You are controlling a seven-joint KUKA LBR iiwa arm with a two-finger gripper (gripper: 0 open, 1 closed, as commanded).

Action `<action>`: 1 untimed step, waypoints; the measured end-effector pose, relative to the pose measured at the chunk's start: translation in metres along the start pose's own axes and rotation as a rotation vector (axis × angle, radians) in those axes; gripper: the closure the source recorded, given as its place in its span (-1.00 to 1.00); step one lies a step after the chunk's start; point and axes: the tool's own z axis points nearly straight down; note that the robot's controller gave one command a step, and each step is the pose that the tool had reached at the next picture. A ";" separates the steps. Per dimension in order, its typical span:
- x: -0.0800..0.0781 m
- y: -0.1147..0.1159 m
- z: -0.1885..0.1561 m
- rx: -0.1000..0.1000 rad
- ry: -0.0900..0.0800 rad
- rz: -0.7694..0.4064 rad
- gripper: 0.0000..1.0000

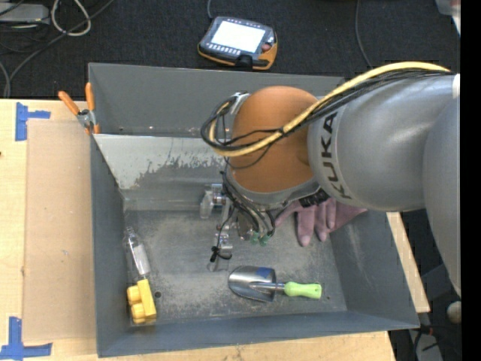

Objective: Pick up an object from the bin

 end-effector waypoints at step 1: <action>0.000 0.000 0.000 0.000 0.000 0.000 -1.00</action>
Offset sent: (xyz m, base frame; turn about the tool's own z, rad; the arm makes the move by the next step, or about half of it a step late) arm -0.0367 -0.0312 -0.0360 -0.3706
